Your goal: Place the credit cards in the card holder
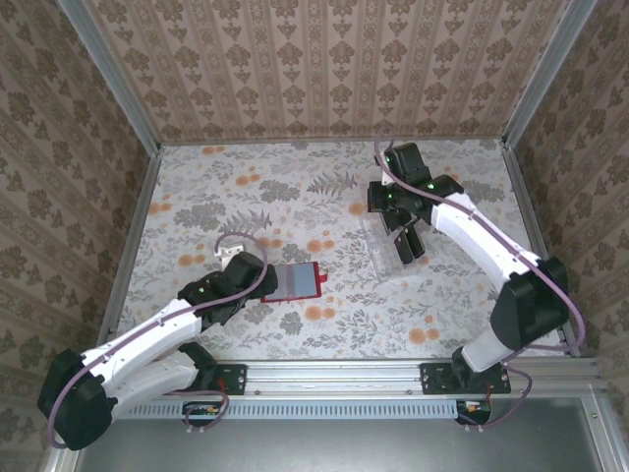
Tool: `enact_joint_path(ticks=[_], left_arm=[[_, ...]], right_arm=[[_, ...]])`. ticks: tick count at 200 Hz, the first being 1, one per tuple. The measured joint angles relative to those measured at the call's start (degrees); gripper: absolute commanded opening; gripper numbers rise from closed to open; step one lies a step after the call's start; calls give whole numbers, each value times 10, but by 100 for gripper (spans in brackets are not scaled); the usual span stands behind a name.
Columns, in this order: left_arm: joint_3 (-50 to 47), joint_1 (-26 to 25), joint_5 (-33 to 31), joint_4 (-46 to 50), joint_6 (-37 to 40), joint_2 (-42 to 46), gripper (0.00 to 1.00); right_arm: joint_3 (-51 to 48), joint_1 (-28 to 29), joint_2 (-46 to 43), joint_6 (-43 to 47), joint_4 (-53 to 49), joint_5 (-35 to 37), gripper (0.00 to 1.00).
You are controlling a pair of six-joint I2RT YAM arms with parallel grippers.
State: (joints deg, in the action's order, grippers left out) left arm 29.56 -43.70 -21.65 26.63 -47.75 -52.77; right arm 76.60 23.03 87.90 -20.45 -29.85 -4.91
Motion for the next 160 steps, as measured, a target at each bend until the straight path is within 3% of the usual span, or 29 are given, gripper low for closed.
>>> enact_joint_path(ticks=[34, 70, 103, 160], left_arm=[[0, 3, 0, 0, 0, -1, 100], [0, 4, 0, 3, 0, -14, 100], [-2, 6, -1, 4, 0, -19, 100], [-19, 7, -3, 5, 0, -26, 100]], right_arm=[[-133, 41, -53, -99, 136, -69, 0], [-260, 148, -33, -211, 297, -90, 0], [-303, 219, 19, -275, 416, -88, 0], [-314, 250, 84, -323, 519, -69, 0]])
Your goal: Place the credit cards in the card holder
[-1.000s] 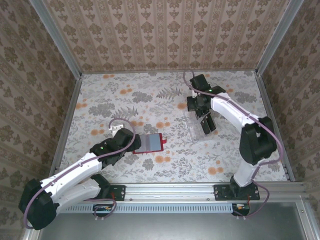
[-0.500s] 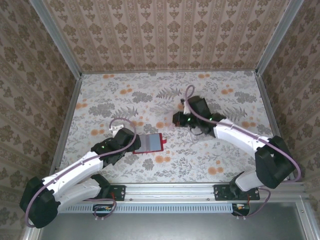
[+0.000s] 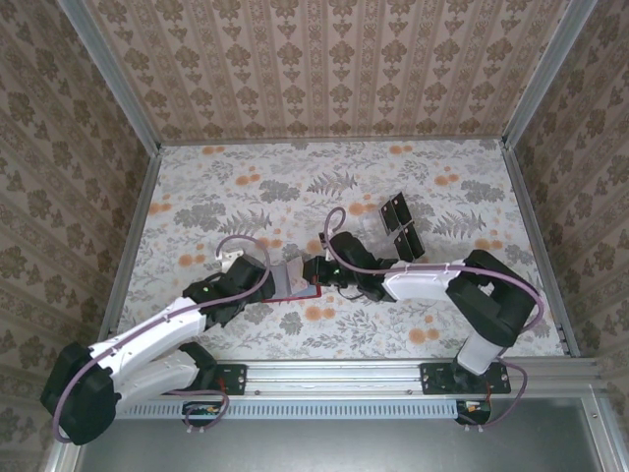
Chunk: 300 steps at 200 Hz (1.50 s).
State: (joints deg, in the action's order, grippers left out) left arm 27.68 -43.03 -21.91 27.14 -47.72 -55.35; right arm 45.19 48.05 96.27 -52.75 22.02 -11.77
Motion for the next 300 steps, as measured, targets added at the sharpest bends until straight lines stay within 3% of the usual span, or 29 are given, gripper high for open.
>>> enact_joint_path(ticks=[114, 219, 300], left_arm=[[0, 1, 0, -2, 15, -38, 100], [47, 0, 12, -51, 54, -146, 100], [37, 1, 15, -59, 51, -164, 100]], right_arm=[[-57, -1, 57, -15, 95, 47, 0], [-60, -4, 66, -18, 111, 52, 0], [-61, -5, 70, -31, 112, 52, 0]])
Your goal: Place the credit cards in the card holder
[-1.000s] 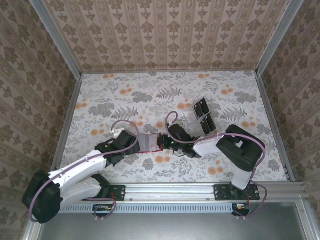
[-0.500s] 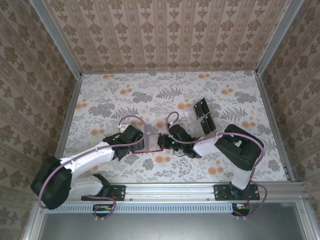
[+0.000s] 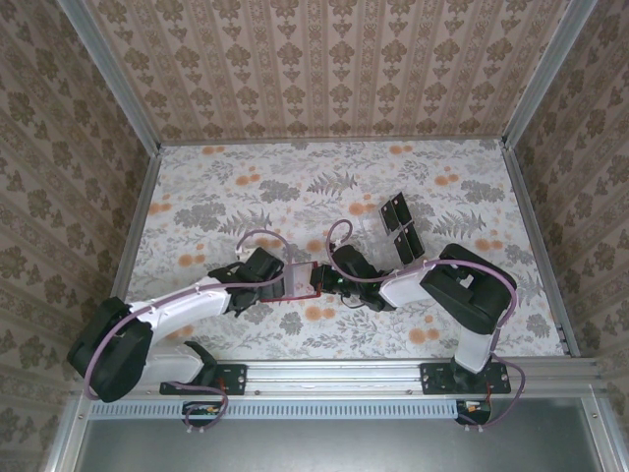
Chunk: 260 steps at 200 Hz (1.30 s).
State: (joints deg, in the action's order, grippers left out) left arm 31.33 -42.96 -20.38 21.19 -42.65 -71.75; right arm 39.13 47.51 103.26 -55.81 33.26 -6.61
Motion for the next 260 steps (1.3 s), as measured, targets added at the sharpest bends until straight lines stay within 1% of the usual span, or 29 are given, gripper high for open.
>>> enact_joint_path(ticks=[62, 132, 213, 260], left_arm=[[-9, 14, 0, 11, -28, -8, 100], [-13, 15, 0, 14, -43, -3, 100], [-18, 15, 0, 16, -49, 3, 100], [-21, 18, 0, 16, -50, 7, 100]], right_arm=[[-2, 0, 0, -4, 4, 0, 0], [-3, 0, 0, -15, 17, -1, 0], [-14, -6, -15, -34, 110, -5, 0], [-14, -6, 24, -46, 187, -11, 0]])
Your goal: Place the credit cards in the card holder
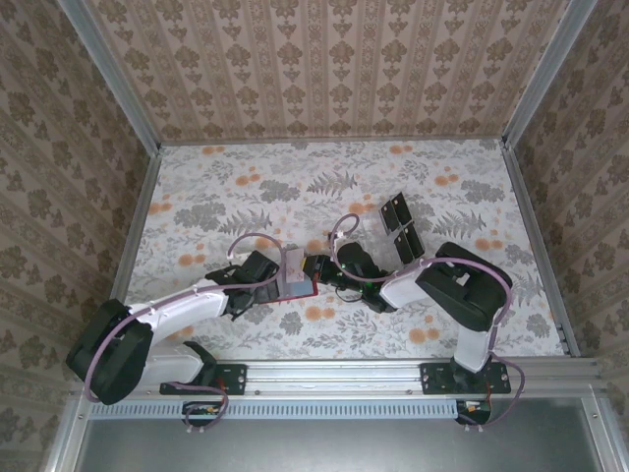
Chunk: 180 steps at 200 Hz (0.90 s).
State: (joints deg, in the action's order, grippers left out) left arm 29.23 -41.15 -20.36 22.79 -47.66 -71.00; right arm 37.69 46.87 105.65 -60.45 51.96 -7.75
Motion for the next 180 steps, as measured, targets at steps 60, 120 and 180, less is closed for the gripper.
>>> enact_joint_path(ticks=[60, 120, 180], left_arm=[[0, 0, 0, 0, -2, 0, 100], [0, 0, 0, 0, -2, 0, 100], [-3, 0, 0, 0, -2, 3, 100]], right_arm=[[0, 3, 40, -11, 53, 0, 0], [0, 10, 70, -16, 82, 0, 0], [-6, 16, 78, -28, 98, 0, 0]])
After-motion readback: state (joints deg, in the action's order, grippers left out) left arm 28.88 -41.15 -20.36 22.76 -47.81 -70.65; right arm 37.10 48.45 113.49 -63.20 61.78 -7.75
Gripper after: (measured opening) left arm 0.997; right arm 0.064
